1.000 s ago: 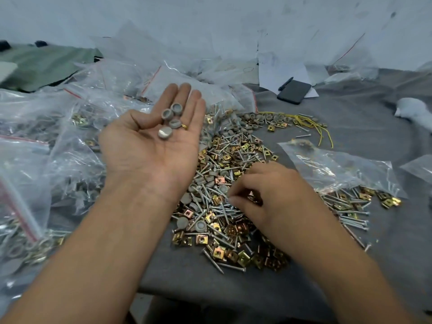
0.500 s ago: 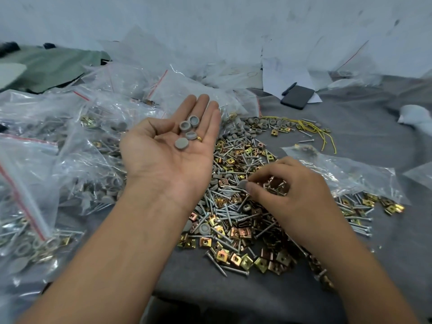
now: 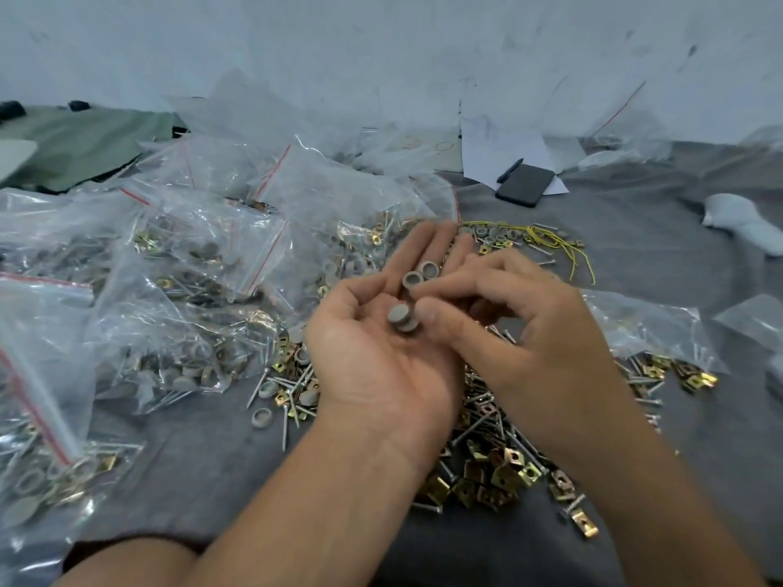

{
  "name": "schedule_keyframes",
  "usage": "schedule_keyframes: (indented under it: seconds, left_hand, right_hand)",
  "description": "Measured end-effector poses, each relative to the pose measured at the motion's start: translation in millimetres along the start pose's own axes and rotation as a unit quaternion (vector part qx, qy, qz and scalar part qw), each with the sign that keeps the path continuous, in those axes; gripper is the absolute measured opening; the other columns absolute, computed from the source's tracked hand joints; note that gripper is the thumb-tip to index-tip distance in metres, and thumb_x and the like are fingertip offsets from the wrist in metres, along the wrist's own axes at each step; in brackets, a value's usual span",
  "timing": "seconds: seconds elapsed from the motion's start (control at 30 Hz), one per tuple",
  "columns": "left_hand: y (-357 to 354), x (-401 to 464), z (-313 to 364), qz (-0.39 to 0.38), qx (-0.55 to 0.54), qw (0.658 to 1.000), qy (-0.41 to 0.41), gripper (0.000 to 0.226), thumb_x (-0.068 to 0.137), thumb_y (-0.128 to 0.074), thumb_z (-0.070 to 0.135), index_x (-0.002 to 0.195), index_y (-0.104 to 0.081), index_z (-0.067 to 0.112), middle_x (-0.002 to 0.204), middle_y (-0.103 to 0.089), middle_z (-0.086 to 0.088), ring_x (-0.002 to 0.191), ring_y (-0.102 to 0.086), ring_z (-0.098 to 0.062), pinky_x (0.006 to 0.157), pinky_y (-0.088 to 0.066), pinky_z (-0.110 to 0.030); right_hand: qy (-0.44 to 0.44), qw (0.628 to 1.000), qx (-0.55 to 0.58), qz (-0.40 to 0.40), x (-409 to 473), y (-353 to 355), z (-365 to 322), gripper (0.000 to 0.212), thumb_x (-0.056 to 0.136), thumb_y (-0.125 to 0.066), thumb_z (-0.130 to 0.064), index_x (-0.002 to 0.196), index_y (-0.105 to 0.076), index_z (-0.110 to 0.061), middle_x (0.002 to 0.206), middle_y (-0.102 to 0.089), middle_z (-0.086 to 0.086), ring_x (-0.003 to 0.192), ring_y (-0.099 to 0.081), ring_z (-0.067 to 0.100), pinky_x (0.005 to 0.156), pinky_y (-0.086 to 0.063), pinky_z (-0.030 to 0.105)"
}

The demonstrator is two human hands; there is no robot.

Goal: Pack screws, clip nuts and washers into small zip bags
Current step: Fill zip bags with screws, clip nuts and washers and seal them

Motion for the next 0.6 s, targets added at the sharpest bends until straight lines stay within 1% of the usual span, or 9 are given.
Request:
schedule_keyframes:
  seconds: [0.03, 0.1, 0.17, 0.2, 0.3, 0.4, 0.47, 0.5, 0.6]
  left_hand:
    - [-1.2, -0.4, 2.0, -0.007, -0.012, 1.0, -0.002, 0.057, 0.095, -0.034, 0.016, 0.138, -0.06, -0.01, 0.131, -0.068, -0.032, 0.128, -0.064, -0.048, 0.117, -0.045, -0.054]
    - [-3.4, -0.8, 8.3, -0.02, -0.017, 1.0, -0.015, 0.056, 0.094, -0.036, 0.015, 0.138, -0.059, -0.012, 0.131, -0.067, -0.034, 0.128, -0.064, -0.049, 0.119, -0.042, -0.055]
    - [-6.6, 0.2, 16.0, -0.03, -0.024, 0.999, -0.029, 0.056, 0.093, -0.038, 0.013, 0.137, -0.058, -0.014, 0.131, -0.066, -0.036, 0.129, -0.062, -0.051, 0.12, -0.041, -0.058]
    - [-7.6, 0.6, 21.9, -0.031, -0.028, 0.998, -0.039, 0.056, 0.092, -0.038, 0.012, 0.136, -0.058, -0.016, 0.13, -0.066, -0.037, 0.13, -0.06, -0.053, 0.12, -0.04, -0.059]
    - [-9.8, 3.0, 50.3, -0.024, -0.038, 0.995, -0.086, 0.055, 0.091, -0.04, 0.01, 0.134, -0.056, -0.02, 0.129, -0.064, -0.041, 0.131, -0.058, -0.055, 0.118, -0.041, -0.062]
    - [-9.4, 4.0, 82.1, -0.002, -0.041, 0.991, -0.129, 0.052, 0.094, -0.038, 0.01, 0.129, -0.058, -0.021, 0.123, -0.066, -0.043, 0.128, -0.06, -0.055, 0.116, -0.044, -0.062]
    - [-5.6, 2.8, 97.9, 0.024, -0.026, 0.988, -0.149, 0.049, 0.097, -0.037, 0.011, 0.125, -0.061, -0.021, 0.118, -0.068, -0.042, 0.123, -0.063, -0.053, 0.114, -0.048, -0.06]
    - [-1.9, 1.9, 102.9, 0.045, -0.016, 0.987, -0.155, 0.048, 0.099, -0.037, 0.012, 0.123, -0.063, -0.02, 0.116, -0.07, -0.04, 0.119, -0.066, -0.051, 0.112, -0.05, -0.058]
    - [15.9, -2.2, 105.5, 0.127, 0.023, 0.979, -0.155, 0.042, 0.097, -0.038, 0.008, 0.116, -0.07, -0.014, 0.111, -0.074, -0.031, 0.106, -0.073, -0.042, 0.1, -0.059, -0.045]
  right_hand:
    - [0.006, 1.0, 0.013, 0.021, -0.3, 3.8, 0.4, 0.01, 0.094, -0.076, -0.029, 0.102, -0.08, -0.024, 0.099, -0.068, -0.007, 0.097, -0.066, 0.012, 0.086, -0.05, 0.026]
    - [0.002, 0.995, 0.04, 0.087, -1.2, 16.3, 7.2, 0.011, 0.1, -0.067, -0.028, 0.102, -0.076, -0.022, 0.098, -0.071, -0.005, 0.09, -0.068, 0.015, 0.079, -0.054, 0.033]
    - [-0.027, 0.991, 0.04, 0.122, -0.8, 21.9, 20.8, 0.011, 0.102, -0.064, -0.026, 0.101, -0.075, -0.023, 0.091, -0.071, -0.006, 0.08, -0.065, 0.014, 0.07, -0.052, 0.032]
    - [-0.041, 0.993, 0.013, 0.106, 0.8, 17.4, 27.1, 0.009, 0.101, -0.066, -0.025, 0.101, -0.075, -0.024, 0.09, -0.07, -0.008, 0.08, -0.064, 0.01, 0.071, -0.05, 0.028]
    - [-0.068, 0.989, -0.129, -0.035, 1.4, -19.2, 42.5, 0.008, 0.095, -0.074, -0.026, 0.102, -0.078, -0.027, 0.096, -0.068, -0.014, 0.089, -0.061, 0.001, 0.08, -0.048, 0.022]
    - [-0.091, 0.967, -0.202, -0.125, -4.4, -44.3, 52.5, 0.005, 0.093, -0.076, -0.032, 0.098, -0.076, -0.034, 0.102, -0.063, -0.016, 0.098, -0.059, 0.006, 0.089, -0.052, 0.029]
    - [-0.09, 0.958, -0.229, -0.145, -5.1, -49.7, 53.6, 0.006, 0.092, -0.076, -0.035, 0.097, -0.075, -0.037, 0.103, -0.059, -0.016, 0.1, -0.058, 0.009, 0.089, -0.054, 0.037]
    - [-0.084, 0.956, -0.243, -0.144, -3.7, -49.3, 52.9, 0.006, 0.092, -0.076, -0.036, 0.098, -0.075, -0.038, 0.103, -0.058, -0.017, 0.101, -0.057, 0.009, 0.087, -0.055, 0.038]
    - [-0.051, 0.934, -0.323, -0.141, 0.2, -48.2, 49.6, 0.017, 0.093, -0.071, -0.049, 0.107, -0.076, -0.041, 0.104, -0.055, -0.019, 0.107, -0.053, 0.009, 0.081, -0.048, 0.033]
Point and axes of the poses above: each hand's wrist, its own x-axis towards the middle knuckle, its own y-axis out of the back of the hand, z = x × y, the point moved 10 cm from there along x, towards the middle knuckle
